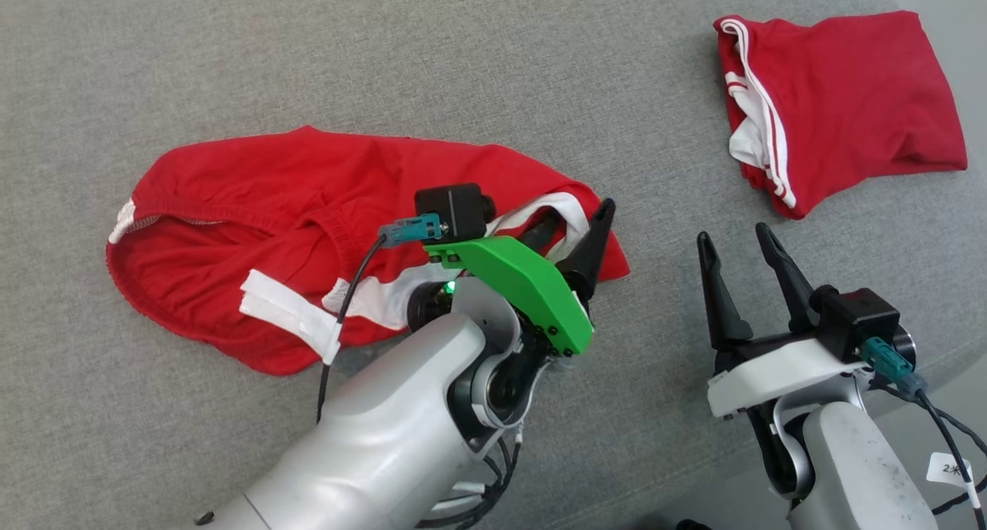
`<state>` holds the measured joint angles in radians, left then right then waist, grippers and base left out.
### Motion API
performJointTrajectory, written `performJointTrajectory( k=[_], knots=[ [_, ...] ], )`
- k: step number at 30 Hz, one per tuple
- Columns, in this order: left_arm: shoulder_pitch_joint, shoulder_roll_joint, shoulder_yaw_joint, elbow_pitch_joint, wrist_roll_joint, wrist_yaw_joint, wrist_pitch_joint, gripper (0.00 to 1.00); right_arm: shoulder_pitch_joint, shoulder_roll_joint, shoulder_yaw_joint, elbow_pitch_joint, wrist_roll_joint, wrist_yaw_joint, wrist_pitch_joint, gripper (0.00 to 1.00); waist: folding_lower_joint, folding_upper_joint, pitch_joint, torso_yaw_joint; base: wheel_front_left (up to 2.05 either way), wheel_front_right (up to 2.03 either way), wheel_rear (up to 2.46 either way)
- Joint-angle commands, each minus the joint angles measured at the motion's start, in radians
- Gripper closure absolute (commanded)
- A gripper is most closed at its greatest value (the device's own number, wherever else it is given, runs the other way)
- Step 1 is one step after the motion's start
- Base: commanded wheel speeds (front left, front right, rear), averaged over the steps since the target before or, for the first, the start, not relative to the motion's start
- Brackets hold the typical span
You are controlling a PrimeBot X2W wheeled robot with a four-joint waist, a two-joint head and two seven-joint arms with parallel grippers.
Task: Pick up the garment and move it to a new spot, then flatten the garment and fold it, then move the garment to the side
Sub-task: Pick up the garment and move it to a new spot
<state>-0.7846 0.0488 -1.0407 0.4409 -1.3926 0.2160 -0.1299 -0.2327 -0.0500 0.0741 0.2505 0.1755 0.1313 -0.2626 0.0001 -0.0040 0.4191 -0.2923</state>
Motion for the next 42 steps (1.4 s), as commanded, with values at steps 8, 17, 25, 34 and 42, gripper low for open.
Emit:
performJointTrajectory(
  k=[8, 17, 25, 34, 42],
  knots=[
    [0.032, 0.005, -0.068, -0.125, -0.083, -0.043, -0.038, 0.00, 0.046, -0.002, -0.038, -0.002, -0.041, -0.001, -0.003, 0.00, -0.0001, 0.0040, -0.088, 0.074, 0.00, 0.00, 0.00],
    [0.149, 0.139, -0.140, -0.215, -0.002, -0.038, -0.086, 0.00, 0.114, -0.002, -0.097, -0.021, -0.086, -0.001, -0.003, 0.00, -0.0001, 0.0040, -0.188, 0.134, 0.00, 0.00, 0.00],
    [0.317, 0.279, 0.008, -0.342, 0.299, 0.083, -0.135, 0.00, 0.218, -0.002, -0.184, -0.059, -0.131, -0.001, -0.003, 0.00, -0.0001, 0.0040, -0.303, 0.225, 0.00, 0.00, 0.00],
    [0.648, 0.284, 0.355, -0.398, 0.687, 0.051, -0.135, 0.00, 0.304, -0.002, -0.224, -0.105, -0.165, -0.001, -0.003, 0.00, -0.0001, 0.0040, -0.397, 0.293, 0.00, 0.00, 0.00],
    [0.858, 0.250, 0.614, -0.390, 0.944, -0.031, -0.134, 0.00, 0.342, -0.005, -0.234, -0.115, -0.171, -0.001, -0.003, 0.00, -0.0001, 0.0040, -0.431, 0.330, 0.00, 0.00, 0.00]
  ],
)
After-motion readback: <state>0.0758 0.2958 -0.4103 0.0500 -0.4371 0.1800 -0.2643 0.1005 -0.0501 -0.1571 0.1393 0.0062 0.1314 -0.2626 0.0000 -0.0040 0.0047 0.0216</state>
